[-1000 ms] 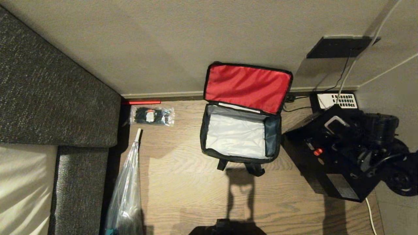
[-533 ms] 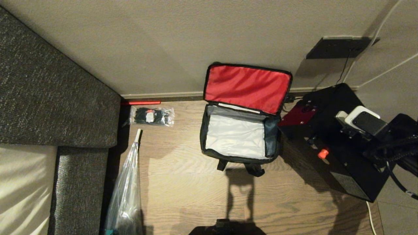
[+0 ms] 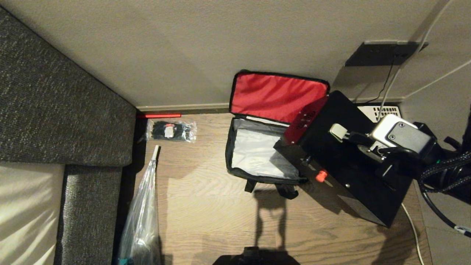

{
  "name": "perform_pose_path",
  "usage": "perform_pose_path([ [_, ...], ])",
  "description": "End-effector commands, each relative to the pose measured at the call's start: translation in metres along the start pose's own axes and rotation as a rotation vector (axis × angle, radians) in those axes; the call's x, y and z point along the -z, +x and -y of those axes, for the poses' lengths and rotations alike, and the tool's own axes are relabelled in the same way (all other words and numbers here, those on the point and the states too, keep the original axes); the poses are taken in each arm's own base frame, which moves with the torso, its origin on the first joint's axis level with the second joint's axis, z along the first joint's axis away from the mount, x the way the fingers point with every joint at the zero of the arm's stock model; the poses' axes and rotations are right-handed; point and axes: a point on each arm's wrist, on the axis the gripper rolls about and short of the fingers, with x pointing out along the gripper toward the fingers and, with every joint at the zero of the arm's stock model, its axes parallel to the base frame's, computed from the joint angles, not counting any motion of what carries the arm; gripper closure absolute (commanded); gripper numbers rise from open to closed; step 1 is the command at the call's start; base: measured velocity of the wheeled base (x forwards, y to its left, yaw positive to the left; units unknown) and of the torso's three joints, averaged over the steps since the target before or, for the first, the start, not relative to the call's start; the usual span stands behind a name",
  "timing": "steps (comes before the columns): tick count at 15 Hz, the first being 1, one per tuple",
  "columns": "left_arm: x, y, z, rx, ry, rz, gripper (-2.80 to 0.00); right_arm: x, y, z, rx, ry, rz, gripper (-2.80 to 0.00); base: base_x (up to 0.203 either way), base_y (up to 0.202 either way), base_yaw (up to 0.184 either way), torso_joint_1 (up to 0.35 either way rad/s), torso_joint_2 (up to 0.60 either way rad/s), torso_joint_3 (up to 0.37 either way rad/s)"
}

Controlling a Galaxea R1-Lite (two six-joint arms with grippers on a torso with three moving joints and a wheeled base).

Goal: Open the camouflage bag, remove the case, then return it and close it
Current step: Place the black box back

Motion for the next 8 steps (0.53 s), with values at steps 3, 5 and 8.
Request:
perform_pose_path([
  [3, 0.001, 0.000, 0.000, -0.001, -0.001, -0.001, 0.00, -0.016, 0.038, -0.003, -0.124, 0.033, 0.076, 0.00, 0.000, 0.000, 0.000, 0.000, 0.00, 0.000],
  [5, 0.001, 0.000, 0.000, -0.002, -0.001, -0.001, 0.00, -0.024, 0.053, -0.003, -0.188, 0.061, 0.097, 0.00, 0.000, 0.000, 0.000, 0.000, 0.00, 0.000],
  [8, 0.001, 0.000, 0.000, -0.001, -0.001, -0.001, 0.00, -0.031, 0.066, -0.012, -0.316, 0.067, 0.164, 0.00, 0.000, 0.000, 0.000, 0.000, 0.00, 0.000],
])
